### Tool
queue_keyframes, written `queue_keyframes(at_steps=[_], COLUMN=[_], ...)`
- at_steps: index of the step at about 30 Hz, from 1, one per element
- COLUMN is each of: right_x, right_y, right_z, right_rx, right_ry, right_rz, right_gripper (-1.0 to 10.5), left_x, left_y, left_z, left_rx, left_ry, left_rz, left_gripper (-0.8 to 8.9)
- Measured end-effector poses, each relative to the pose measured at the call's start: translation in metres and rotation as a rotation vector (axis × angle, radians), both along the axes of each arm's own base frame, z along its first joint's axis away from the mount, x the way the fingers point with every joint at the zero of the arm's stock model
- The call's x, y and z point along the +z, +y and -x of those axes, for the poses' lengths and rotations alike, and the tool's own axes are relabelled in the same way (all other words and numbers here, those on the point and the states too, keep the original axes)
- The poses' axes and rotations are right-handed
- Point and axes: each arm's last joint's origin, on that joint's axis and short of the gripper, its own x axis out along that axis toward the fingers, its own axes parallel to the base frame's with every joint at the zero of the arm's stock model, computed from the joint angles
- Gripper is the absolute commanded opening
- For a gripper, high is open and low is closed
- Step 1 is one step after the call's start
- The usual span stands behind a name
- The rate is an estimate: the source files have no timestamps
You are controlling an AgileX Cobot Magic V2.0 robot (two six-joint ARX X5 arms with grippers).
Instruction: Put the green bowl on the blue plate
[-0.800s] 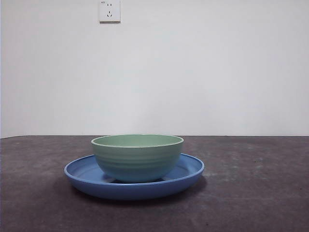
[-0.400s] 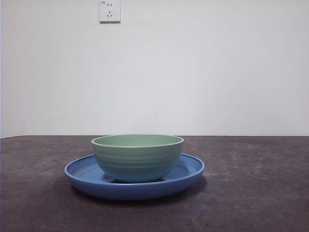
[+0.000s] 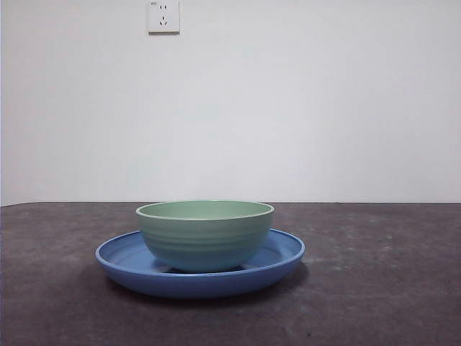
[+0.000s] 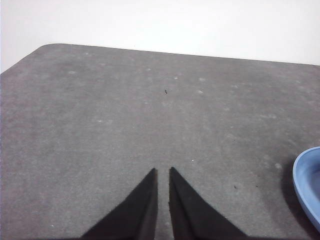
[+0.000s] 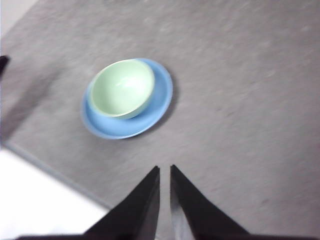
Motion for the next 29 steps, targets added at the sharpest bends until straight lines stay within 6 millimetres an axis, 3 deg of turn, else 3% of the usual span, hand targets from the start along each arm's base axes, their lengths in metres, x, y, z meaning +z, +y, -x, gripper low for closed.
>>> queue_keyframes(at_steps=[3, 6, 11, 14, 20, 23, 29], right_x=[-0.009, -0.03, -0.084, -0.123, -0.194, -0.214, -0.234], right_y=[-0.003, -0.006, -0.011, -0.015, -0.02, -0.022, -0.022], right_z=[-0.003, -0.009, -0.028, -0.041, -0.054, -0.056, -0.059], right_rx=[-0.048, -0.128, -0.242, -0.318, -0.477, -0.553, -0.559], right_ry=[-0.109, -0.264, -0.59, -0.696, -0.629, -0.598, -0.555], right_rz=[0.032, 0.029, 0.019, 0.035, 0.111, 0.151, 0.167], right_gripper=[0.3, 0.3, 0.3, 0.3, 0.3, 0.3, 0.3], left_x=[0.0, 0.0, 0.0, 0.0, 0.0, 0.0, 0.0], left_y=[0.0, 0.0, 0.0, 0.0, 0.0, 0.0, 0.0], left_z=[0.0, 0.0, 0.0, 0.0, 0.0, 0.0, 0.0], left_rx=[0.0, 0.0, 0.0, 0.0, 0.0, 0.0, 0.0], left_ry=[0.0, 0.0, 0.0, 0.0, 0.0, 0.0, 0.0], left_rz=[0.0, 0.0, 0.0, 0.0, 0.0, 0.0, 0.0], left_gripper=[0.36, 0.36, 0.36, 0.36, 0.36, 0.36, 0.36])
